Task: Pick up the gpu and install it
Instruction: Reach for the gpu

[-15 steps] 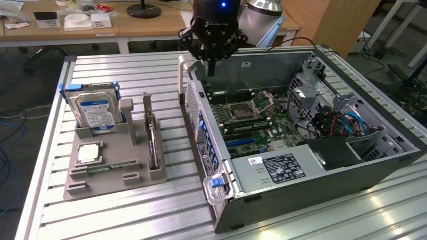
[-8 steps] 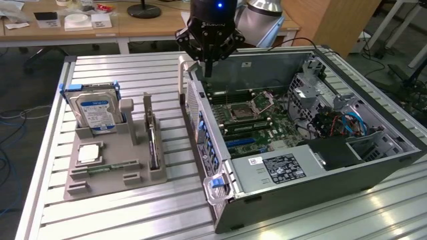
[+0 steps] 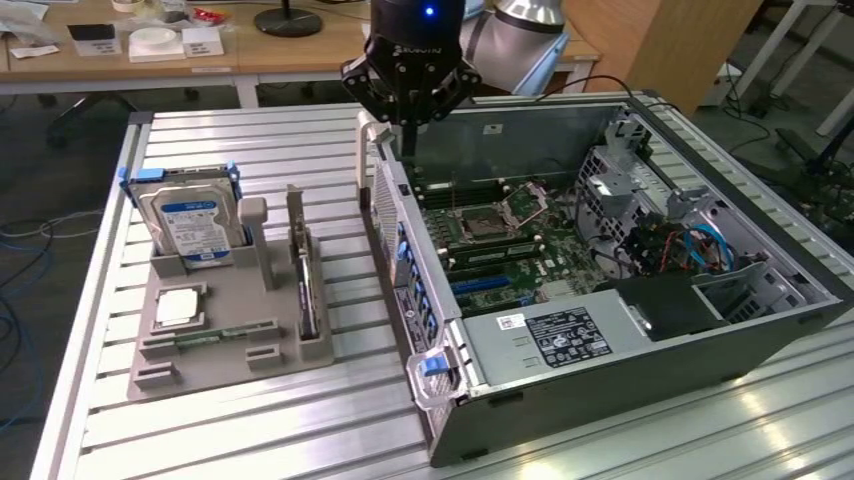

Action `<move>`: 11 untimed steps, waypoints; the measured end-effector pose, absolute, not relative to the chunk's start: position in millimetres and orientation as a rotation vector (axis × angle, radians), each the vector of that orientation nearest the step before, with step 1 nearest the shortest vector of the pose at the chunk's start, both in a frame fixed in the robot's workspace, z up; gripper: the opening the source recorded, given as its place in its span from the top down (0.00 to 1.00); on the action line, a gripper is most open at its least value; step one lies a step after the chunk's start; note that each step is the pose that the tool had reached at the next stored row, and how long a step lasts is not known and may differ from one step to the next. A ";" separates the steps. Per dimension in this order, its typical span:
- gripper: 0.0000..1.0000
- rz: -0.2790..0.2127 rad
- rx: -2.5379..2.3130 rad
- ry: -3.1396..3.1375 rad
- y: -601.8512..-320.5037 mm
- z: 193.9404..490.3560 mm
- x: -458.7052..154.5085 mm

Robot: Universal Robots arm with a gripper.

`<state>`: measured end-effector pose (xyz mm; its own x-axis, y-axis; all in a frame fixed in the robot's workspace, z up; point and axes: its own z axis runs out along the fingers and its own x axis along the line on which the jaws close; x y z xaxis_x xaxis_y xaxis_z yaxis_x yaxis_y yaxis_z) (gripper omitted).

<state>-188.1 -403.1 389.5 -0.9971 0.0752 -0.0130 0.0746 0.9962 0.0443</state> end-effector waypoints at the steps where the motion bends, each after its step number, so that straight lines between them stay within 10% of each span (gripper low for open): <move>1: 0.89 0.068 0.117 3.124 -403.2 389.5 -189.4; 11: 0.89 0.068 0.117 3.126 -404.1 388.6 -202.0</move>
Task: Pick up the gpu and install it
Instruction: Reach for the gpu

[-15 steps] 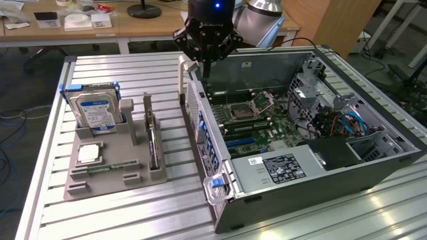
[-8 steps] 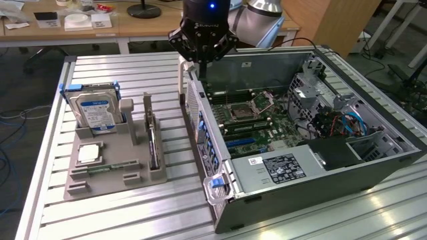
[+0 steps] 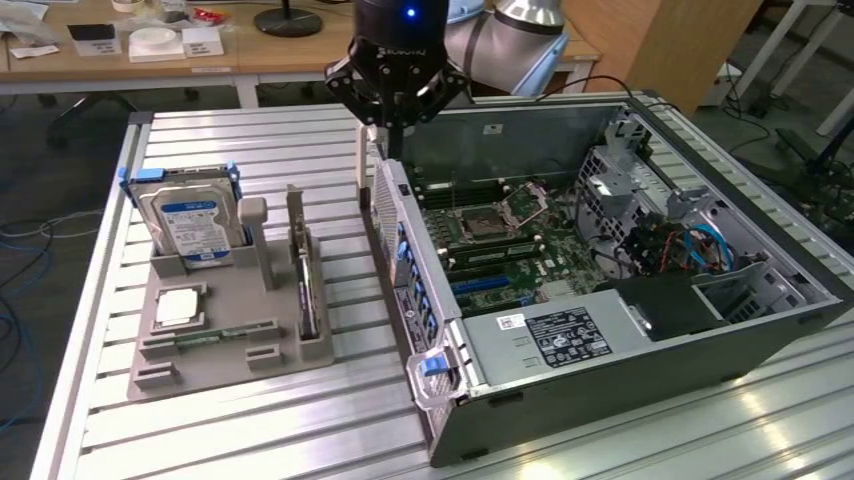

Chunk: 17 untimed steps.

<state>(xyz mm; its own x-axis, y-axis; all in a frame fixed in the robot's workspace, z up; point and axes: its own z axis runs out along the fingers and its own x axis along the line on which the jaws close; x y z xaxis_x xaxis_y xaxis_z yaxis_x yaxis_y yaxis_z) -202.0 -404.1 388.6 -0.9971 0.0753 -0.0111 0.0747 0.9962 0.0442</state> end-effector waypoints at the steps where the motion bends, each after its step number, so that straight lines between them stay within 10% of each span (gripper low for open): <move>1: 0.89 0.068 0.118 3.126 -404.2 388.5 -203.4; 17: 0.89 0.068 0.118 3.128 -405.5 387.3 -225.8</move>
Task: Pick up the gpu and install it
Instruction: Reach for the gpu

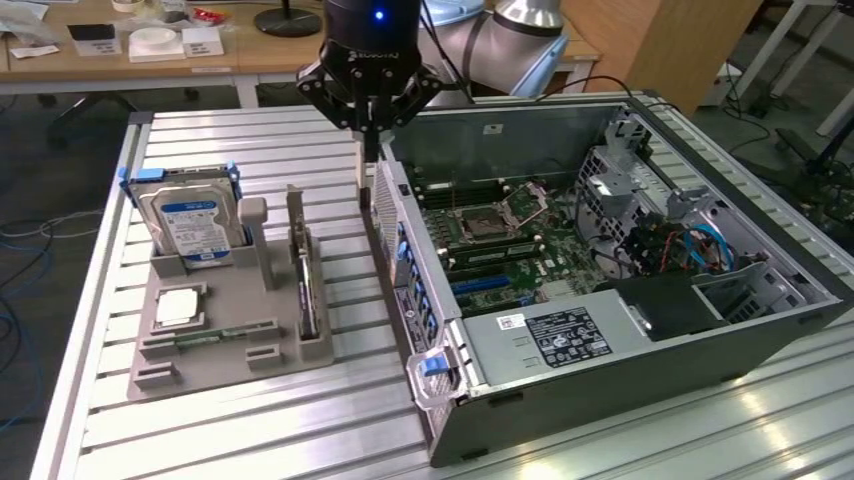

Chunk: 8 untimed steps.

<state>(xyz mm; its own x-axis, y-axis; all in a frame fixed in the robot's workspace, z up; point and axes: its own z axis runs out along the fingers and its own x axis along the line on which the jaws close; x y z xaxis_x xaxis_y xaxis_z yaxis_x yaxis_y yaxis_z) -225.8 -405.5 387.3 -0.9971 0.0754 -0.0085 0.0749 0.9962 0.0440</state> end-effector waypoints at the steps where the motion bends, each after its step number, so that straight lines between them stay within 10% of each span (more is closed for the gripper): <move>1: 0.89 0.068 0.118 3.129 -405.6 387.2 -227.2; 8: 0.89 0.068 0.118 3.129 -406.5 386.6 -238.0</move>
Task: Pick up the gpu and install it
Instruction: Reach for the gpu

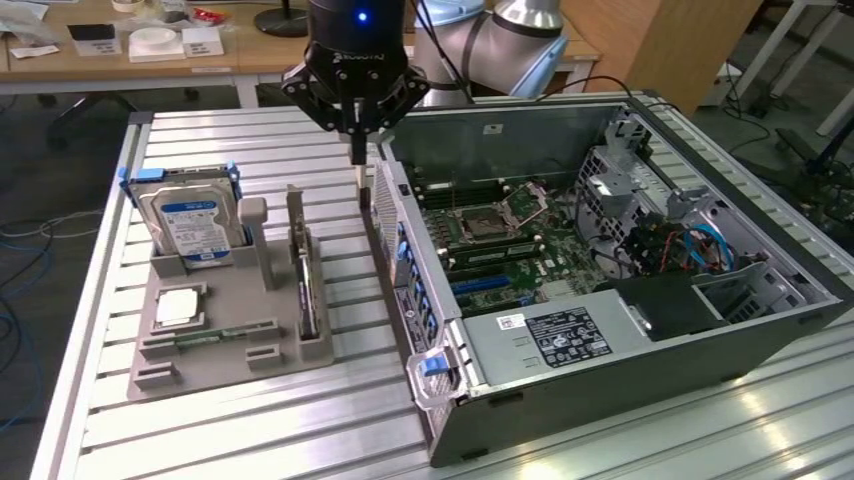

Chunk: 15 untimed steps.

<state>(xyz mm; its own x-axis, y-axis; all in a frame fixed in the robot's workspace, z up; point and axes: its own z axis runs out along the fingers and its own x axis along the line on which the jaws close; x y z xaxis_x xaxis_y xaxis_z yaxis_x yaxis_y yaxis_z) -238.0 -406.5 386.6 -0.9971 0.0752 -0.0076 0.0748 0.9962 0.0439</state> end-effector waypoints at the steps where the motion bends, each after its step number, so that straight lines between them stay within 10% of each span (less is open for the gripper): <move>1: 0.89 0.068 0.118 3.129 -406.6 386.4 -239.6; 15: 0.89 0.068 0.118 3.131 -408.5 385.2 -261.0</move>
<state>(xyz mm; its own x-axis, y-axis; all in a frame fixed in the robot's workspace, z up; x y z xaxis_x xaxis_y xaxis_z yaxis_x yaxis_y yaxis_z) -261.0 -408.5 385.2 -0.9972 0.0752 -0.0058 0.0749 0.9962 0.0438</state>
